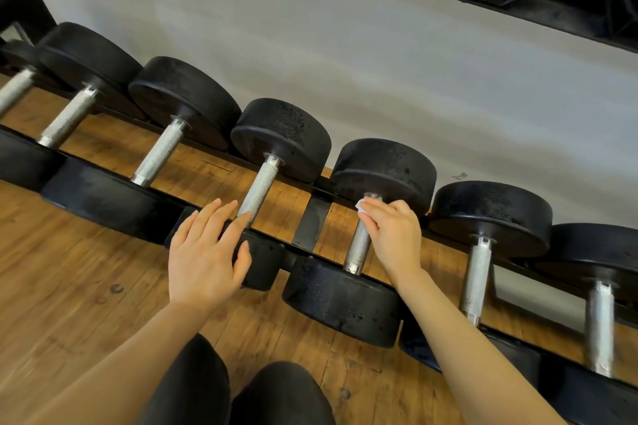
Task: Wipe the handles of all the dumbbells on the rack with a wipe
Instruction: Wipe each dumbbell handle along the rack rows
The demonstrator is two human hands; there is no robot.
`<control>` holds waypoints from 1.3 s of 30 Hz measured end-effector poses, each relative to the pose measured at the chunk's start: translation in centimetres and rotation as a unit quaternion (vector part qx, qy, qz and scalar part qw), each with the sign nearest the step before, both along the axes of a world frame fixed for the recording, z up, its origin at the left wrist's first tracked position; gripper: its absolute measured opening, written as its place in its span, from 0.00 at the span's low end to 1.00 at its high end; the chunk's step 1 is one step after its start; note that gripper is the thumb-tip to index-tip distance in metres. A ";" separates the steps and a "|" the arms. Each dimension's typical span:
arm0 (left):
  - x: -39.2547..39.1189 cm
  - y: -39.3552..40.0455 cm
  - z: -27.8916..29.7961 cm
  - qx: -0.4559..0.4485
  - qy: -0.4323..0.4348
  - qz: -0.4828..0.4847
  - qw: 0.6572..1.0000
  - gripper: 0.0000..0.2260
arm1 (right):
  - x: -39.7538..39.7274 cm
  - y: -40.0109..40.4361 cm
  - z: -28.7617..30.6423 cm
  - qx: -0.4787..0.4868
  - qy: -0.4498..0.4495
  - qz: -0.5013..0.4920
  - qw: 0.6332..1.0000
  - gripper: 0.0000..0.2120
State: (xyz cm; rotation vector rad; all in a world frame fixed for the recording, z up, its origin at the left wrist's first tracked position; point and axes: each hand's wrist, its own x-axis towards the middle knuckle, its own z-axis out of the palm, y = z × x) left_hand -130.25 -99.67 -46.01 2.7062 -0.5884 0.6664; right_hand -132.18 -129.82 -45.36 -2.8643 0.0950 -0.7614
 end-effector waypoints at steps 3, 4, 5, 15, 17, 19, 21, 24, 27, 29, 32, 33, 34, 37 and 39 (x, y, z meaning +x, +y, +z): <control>0.0 0.0 0.0 0.004 0.005 0.002 1.000 0.21 | -0.6 -0.4 -0.2 0.012 0.025 0.077 0.997 0.10; 0.0 0.0 0.1 0.003 0.006 0.003 1.000 0.21 | -0.5 -0.5 -0.1 0.029 0.036 0.088 0.995 0.10; 0.0 0.0 0.1 0.003 0.007 0.003 1.000 0.21 | -0.3 -0.7 0.0 0.042 0.042 0.090 0.994 0.11; 0.0 0.1 0.3 0.001 0.017 -0.002 1.000 0.21 | 0.3 0.4 0.1 0.048 0.075 0.055 0.994 0.11; 0.0 0.1 0.3 0.003 0.021 -0.002 1.000 0.21 | 1.0 0.1 0.7 0.040 0.072 0.046 0.996 0.12; 0.0 0.1 0.3 0.009 0.022 -0.003 1.000 0.21 | 1.7 -0.3 1.2 0.055 0.070 0.030 0.996 0.13; 0.0 0.2 0.4 0.011 0.022 -0.006 1.000 0.21 | 1.8 -0.5 1.4 0.058 0.076 0.024 0.995 0.14; 0.0 0.2 0.4 0.010 0.025 -0.007 1.000 0.21 | 0.8 -0.3 0.9 0.050 0.082 0.044 0.994 0.15; 0.0 0.2 0.4 0.008 0.027 -0.006 1.000 0.21 | 0.2 -0.5 0.8 0.046 0.098 0.064 0.992 0.15; 0.0 0.2 0.4 0.009 0.026 -0.007 1.000 0.21 | 0.8 -0.9 1.2 0.055 0.098 0.051 0.992 0.16; 0.0 0.2 0.4 0.013 0.029 -0.008 0.999 0.21 | 1.5 -0.8 1.8 0.070 0.100 0.036 0.992 0.16; 0.0 0.2 0.4 0.013 0.030 -0.008 0.999 0.21 | 1.4 -0.5 1.7 0.060 0.104 0.044 0.992 0.15; 0.0 0.2 0.4 0.014 0.031 -0.008 0.999 0.21 | 1.2 -0.4 1.4 0.046 0.109 0.058 0.991 0.14; 0.0 0.2 0.4 0.013 0.028 -0.008 0.999 0.21 | 0.3 -0.5 0.9 0.021 0.119 0.097 0.988 0.12; 0.1 0.3 0.4 0.010 0.024 -0.011 1.000 0.21 | 0.4 -0.8 1.1 0.031 0.114 0.094 0.989 0.12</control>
